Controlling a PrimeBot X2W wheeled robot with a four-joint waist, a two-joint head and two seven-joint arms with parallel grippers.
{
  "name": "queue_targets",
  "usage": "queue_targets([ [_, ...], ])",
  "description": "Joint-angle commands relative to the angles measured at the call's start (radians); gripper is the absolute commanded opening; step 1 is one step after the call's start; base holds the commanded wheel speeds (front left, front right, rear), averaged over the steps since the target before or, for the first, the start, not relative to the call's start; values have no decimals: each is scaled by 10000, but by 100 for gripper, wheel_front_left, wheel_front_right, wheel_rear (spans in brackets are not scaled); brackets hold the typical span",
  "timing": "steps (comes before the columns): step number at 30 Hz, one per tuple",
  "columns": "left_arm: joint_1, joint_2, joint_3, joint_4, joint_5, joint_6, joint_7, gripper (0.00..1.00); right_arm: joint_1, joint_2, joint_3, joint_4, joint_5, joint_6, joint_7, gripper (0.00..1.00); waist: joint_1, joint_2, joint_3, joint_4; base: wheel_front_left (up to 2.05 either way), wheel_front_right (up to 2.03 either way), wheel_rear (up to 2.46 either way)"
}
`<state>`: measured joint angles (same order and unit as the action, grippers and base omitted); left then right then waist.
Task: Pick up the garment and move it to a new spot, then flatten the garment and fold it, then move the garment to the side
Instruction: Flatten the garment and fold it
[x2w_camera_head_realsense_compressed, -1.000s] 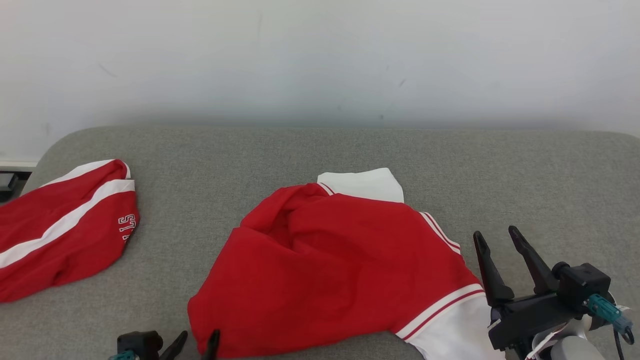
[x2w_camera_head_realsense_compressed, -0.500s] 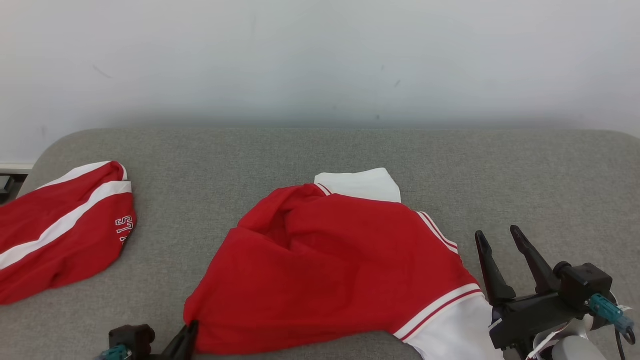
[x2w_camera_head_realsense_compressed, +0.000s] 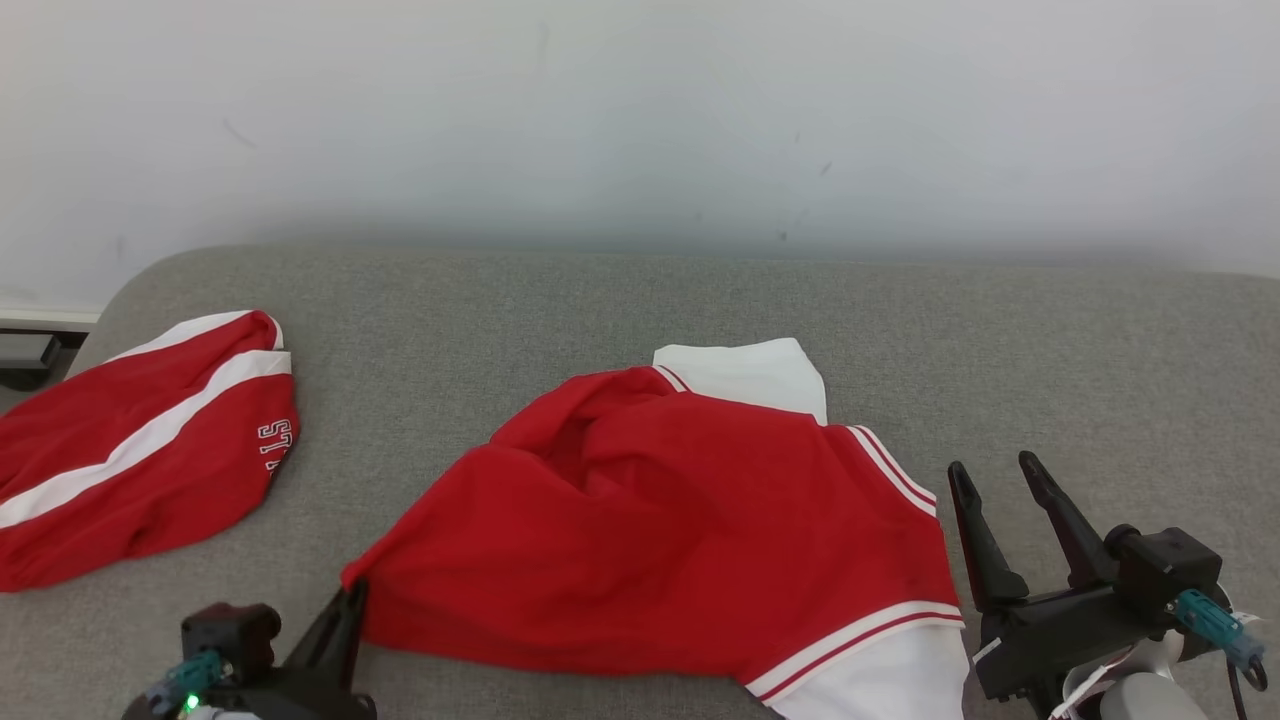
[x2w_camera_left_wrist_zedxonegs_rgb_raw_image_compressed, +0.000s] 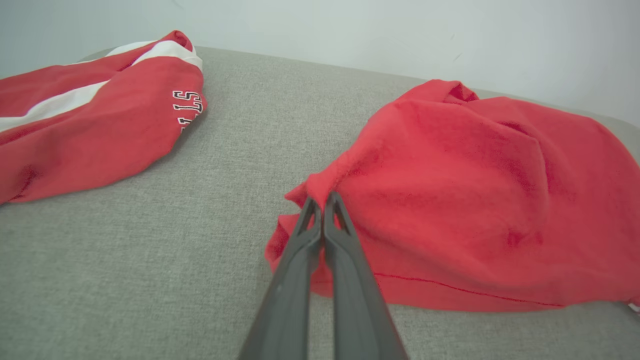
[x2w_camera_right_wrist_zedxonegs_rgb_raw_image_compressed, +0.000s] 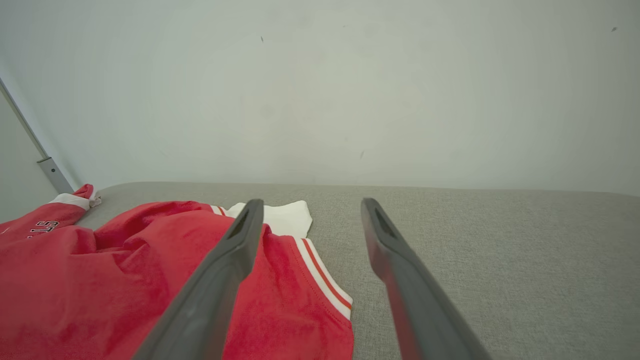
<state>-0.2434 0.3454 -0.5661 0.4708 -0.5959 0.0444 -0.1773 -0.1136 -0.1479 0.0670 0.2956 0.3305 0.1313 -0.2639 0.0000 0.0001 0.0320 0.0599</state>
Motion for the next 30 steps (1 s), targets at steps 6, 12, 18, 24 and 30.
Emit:
queue_targets([
  [6, 712, 238, -62, -175, -302, 121, 514, 0, -103, 10, 32, 5, -62, -11, -24, 100, 0, -1, 80, -49, 0, 0, 0],
  [12, 752, 180, 68, 387, -399, 256, 354, 100, -131, -12, -7, 3, -42, -11, -24, 100, 0, -1, 74, -84, 0, 0, 0],
  [18, 714, 191, 193, 556, -354, 422, -54, 100, -83, -31, 8, 36, -27, -11, -24, 100, 0, -1, 4, -56, 0, 0, 0],
  [24, 989, 275, 465, 495, -464, 613, -471, 100, 1, -43, 69, 42, -35, -11, -24, 100, 0, -1, -120, -32, 0, 0, 0],
  [30, 1566, 208, 1081, -266, -264, 1092, -837, 100, 73, -239, 172, 171, 109, -11, -24, 100, 0, -1, -425, -85, 0, 0, 0],
])
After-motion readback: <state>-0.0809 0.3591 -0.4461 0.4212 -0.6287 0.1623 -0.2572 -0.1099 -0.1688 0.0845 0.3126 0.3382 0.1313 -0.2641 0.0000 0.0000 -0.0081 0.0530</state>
